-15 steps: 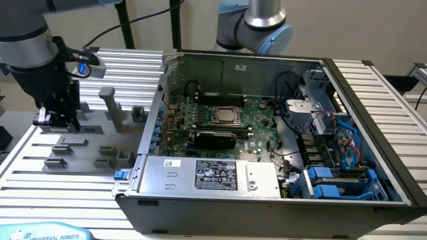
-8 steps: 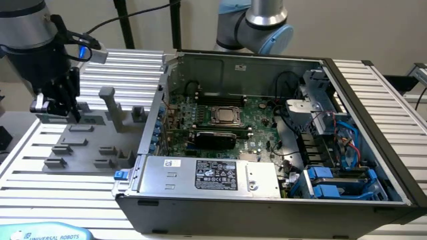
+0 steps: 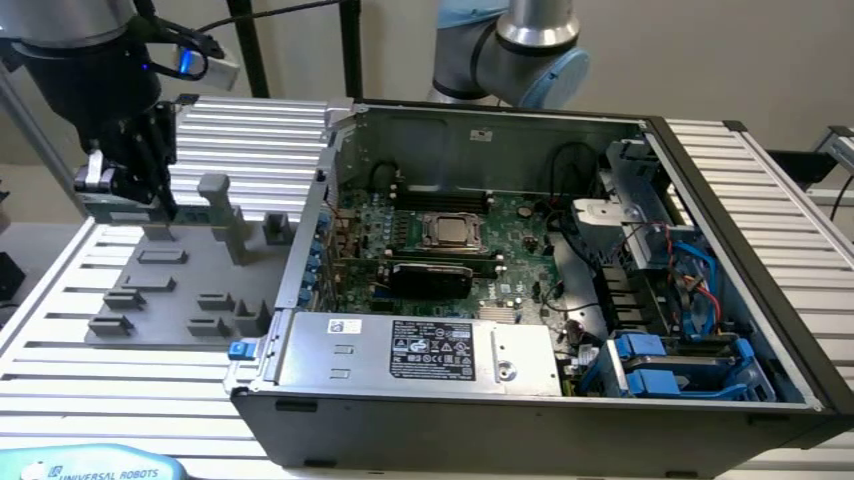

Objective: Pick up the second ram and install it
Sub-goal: 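Pick up the second ram and move it above second insertion slot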

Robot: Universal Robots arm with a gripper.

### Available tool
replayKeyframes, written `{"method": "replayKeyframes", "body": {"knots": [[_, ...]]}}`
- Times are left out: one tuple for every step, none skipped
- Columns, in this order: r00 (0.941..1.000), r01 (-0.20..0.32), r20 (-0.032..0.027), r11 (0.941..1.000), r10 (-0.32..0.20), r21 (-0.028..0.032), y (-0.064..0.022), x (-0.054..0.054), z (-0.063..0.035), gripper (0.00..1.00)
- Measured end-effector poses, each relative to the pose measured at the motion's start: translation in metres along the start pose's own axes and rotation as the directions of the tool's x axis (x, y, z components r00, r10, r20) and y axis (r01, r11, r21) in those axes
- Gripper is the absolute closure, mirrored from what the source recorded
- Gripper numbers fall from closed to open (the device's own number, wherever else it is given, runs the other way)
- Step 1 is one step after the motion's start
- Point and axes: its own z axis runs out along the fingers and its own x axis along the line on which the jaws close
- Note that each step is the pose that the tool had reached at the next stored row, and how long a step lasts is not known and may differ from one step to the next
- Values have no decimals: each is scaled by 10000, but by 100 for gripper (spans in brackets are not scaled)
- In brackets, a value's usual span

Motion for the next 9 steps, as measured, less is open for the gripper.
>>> {"method": "replayKeyframes", "body": {"knots": [[10000,2,10,10000,-2,0,-40,0,-47,86],[10000,3,19,10000,-3,0,-79,0,-93,86],[10000,3,29,10000,-3,0,-120,0,-139,86],[10000,4,39,10000,-4,1,-163,0,-186,86],[10000,4,49,10000,-4,1,-209,0,-235,86],[10000,5,57,10000,-5,-1,-251,0,-280,86],[10000,5,67,10000,-5,-1,-296,0,-328,86],[10000,6,74,10000,-6,-3,-339,0,-375,86],[10000,5,84,10000,-5,-4,-382,0,-422,86]]}}
